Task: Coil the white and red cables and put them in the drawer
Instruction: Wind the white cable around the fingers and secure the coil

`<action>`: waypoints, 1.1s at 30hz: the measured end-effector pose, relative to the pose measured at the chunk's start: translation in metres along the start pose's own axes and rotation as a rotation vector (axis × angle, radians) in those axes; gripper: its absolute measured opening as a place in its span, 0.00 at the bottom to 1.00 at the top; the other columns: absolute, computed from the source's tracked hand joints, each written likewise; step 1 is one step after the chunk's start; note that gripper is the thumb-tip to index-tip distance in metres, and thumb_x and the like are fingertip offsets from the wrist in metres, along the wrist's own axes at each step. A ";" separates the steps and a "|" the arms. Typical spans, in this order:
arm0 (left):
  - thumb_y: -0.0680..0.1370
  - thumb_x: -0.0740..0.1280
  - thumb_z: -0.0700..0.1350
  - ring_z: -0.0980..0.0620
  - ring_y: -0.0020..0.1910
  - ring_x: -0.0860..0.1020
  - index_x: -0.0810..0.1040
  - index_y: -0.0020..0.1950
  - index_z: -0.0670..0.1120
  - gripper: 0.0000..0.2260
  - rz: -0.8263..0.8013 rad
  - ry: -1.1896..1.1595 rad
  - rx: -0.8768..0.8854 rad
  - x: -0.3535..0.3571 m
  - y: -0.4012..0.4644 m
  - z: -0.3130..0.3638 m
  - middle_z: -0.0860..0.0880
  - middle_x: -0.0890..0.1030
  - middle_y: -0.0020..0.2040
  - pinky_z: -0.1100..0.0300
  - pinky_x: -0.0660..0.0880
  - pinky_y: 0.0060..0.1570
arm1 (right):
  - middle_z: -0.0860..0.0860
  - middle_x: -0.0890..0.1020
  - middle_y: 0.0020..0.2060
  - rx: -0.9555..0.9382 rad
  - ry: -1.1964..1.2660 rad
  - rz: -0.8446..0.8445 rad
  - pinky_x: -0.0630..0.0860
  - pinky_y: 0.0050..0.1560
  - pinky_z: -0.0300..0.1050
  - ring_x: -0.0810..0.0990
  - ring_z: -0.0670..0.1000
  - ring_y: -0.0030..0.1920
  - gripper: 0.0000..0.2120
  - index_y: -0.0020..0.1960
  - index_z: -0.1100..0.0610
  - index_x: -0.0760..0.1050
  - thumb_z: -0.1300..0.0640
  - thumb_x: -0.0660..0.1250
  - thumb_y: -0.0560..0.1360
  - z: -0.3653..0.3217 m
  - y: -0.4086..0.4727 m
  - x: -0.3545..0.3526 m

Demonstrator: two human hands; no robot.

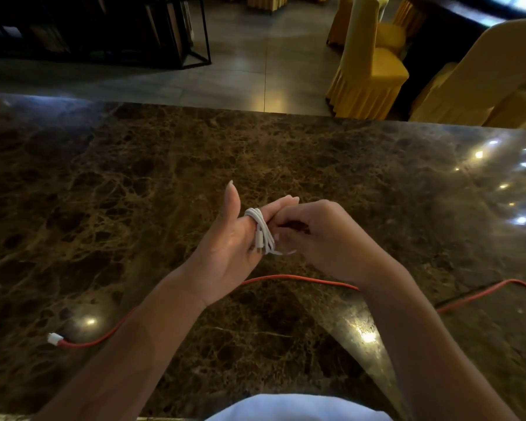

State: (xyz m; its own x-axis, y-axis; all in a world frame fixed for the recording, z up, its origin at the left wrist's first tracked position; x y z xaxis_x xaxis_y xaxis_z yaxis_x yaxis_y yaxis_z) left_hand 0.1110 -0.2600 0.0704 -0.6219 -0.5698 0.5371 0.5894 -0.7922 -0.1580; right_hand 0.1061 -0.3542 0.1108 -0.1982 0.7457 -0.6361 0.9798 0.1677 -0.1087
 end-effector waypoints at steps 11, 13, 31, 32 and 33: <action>0.78 0.46 0.75 0.49 0.80 0.65 0.63 0.82 0.44 0.44 0.424 -0.312 0.148 -0.035 -0.002 0.013 0.46 0.69 0.81 0.46 0.57 0.79 | 0.47 0.74 0.60 -0.105 -0.036 0.199 0.78 0.63 0.53 0.76 0.51 0.62 0.28 0.72 0.50 0.75 0.47 0.71 0.73 -0.011 0.003 0.036; 0.78 0.48 0.75 0.45 0.80 0.65 0.62 0.82 0.43 0.44 0.445 -0.401 0.172 -0.042 -0.004 0.016 0.43 0.68 0.80 0.45 0.58 0.79 | 0.48 0.76 0.63 -0.160 -0.010 0.265 0.78 0.63 0.52 0.77 0.50 0.63 0.27 0.75 0.51 0.72 0.51 0.70 0.77 -0.015 0.000 0.037; 0.80 0.50 0.73 0.41 0.81 0.63 0.59 0.82 0.38 0.45 0.536 -0.475 0.091 -0.051 -0.006 0.006 0.37 0.65 0.81 0.46 0.58 0.81 | 0.51 0.82 0.50 -0.375 -0.335 0.289 0.82 0.45 0.49 0.82 0.51 0.47 0.14 0.65 0.48 0.83 0.58 0.70 0.81 -0.024 0.001 0.028; 0.80 0.51 0.73 0.41 0.81 0.63 0.59 0.82 0.38 0.45 0.532 -0.469 0.076 -0.052 -0.005 0.004 0.37 0.65 0.81 0.46 0.58 0.81 | 0.51 0.82 0.49 -0.364 -0.345 0.277 0.81 0.44 0.48 0.81 0.51 0.46 0.13 0.65 0.48 0.83 0.56 0.69 0.81 -0.024 0.001 0.029; 0.80 0.52 0.73 0.42 0.81 0.64 0.59 0.82 0.38 0.45 0.521 -0.447 0.053 -0.052 -0.004 0.003 0.37 0.65 0.81 0.46 0.58 0.81 | 0.51 0.81 0.49 -0.346 -0.355 0.266 0.80 0.43 0.46 0.80 0.50 0.45 0.13 0.65 0.47 0.82 0.54 0.69 0.81 -0.025 0.001 0.029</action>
State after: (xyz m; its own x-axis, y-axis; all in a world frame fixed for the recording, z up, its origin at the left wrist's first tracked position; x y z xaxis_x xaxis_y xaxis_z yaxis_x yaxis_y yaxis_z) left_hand 0.1422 -0.2263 0.0456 0.0147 -0.7198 0.6941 0.7856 -0.4210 -0.4533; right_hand 0.1008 -0.3163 0.1112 0.1341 0.5385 -0.8319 0.9174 0.2499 0.3097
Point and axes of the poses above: each hand's wrist, its own y-axis towards the middle knuckle, its own x-axis out of the palm, z = x × y, the point moved 9 cm from there along y, towards the middle knuckle
